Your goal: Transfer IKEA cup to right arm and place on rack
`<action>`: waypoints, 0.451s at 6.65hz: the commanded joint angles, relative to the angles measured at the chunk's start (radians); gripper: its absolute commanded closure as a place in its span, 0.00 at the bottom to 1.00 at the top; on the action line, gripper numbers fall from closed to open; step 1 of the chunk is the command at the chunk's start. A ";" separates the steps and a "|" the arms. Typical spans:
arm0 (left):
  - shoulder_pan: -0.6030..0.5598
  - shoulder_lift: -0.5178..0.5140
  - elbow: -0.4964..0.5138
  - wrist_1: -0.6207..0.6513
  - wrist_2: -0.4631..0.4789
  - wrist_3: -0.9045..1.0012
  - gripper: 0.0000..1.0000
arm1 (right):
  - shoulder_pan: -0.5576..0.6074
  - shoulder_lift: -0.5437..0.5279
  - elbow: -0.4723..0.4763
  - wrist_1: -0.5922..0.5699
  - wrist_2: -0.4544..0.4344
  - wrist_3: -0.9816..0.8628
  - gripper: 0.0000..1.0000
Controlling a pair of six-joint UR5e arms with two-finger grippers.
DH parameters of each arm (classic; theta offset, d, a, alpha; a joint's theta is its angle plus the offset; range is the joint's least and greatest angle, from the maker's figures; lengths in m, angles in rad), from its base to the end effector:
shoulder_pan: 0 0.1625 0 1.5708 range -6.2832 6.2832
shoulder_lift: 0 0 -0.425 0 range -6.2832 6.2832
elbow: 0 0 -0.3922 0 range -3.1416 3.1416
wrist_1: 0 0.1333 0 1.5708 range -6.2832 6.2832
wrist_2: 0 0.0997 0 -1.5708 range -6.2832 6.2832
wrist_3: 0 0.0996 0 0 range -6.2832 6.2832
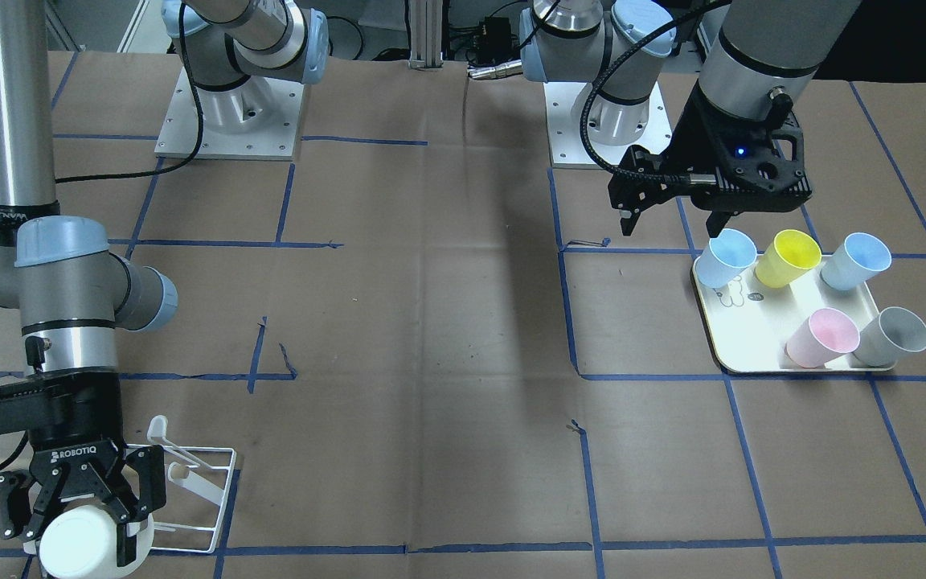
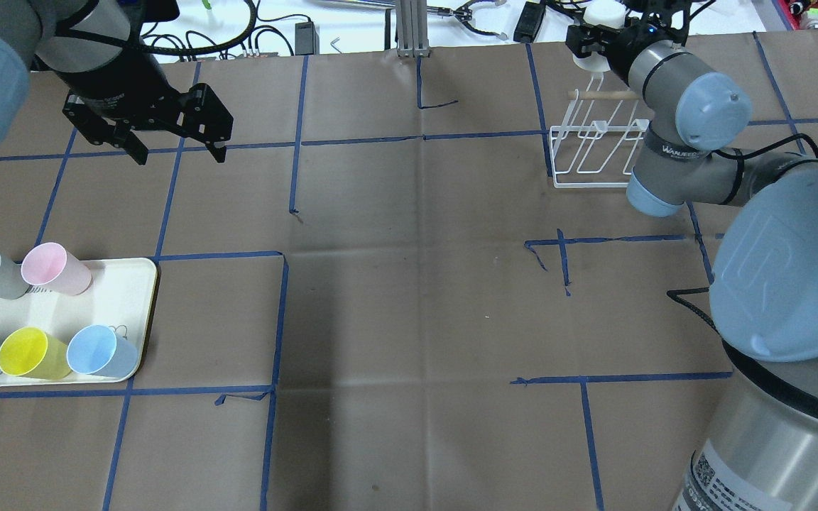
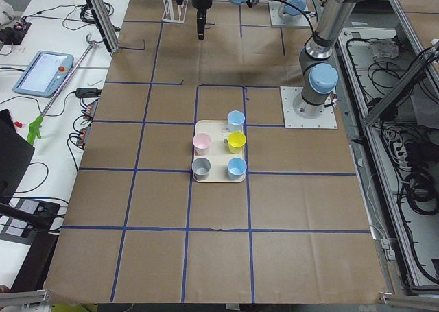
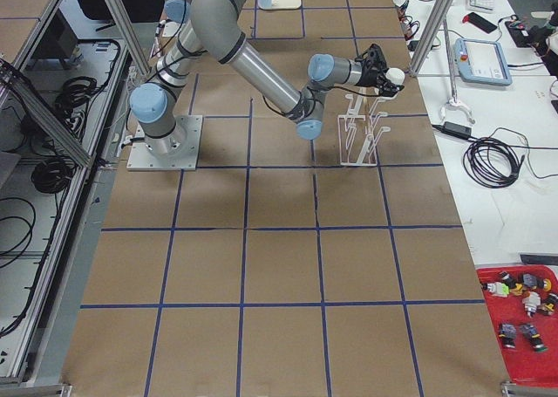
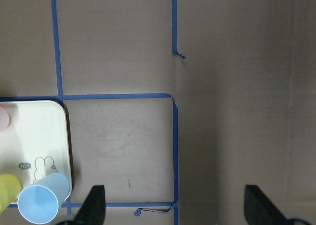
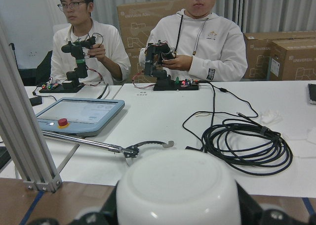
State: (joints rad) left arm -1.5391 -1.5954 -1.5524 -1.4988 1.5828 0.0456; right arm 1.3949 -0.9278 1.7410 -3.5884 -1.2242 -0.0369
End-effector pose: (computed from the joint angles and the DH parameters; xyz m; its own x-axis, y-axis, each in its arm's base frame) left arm -0.1159 -0.5126 0.4921 -0.9998 0.0130 -0.0150 0.0140 0.9978 -0.0651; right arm 0.0512 -0.6668 0.2772 -0.9832 -0.1606 -0.0872 0.0264 0.3470 -0.9375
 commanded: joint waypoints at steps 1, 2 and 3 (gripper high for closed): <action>-0.003 0.006 -0.011 0.035 0.000 -0.004 0.00 | -0.005 0.001 0.022 -0.001 0.002 0.000 0.88; -0.004 0.011 -0.009 0.029 -0.001 -0.004 0.00 | -0.005 0.000 0.049 -0.003 0.002 0.000 0.87; -0.006 0.017 -0.011 0.022 -0.001 -0.004 0.00 | -0.013 -0.006 0.060 -0.003 0.003 -0.003 0.65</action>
State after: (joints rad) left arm -1.5429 -1.5854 -1.5622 -1.4704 1.5819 0.0416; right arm 1.3883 -0.9294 1.7834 -3.5905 -1.2223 -0.0375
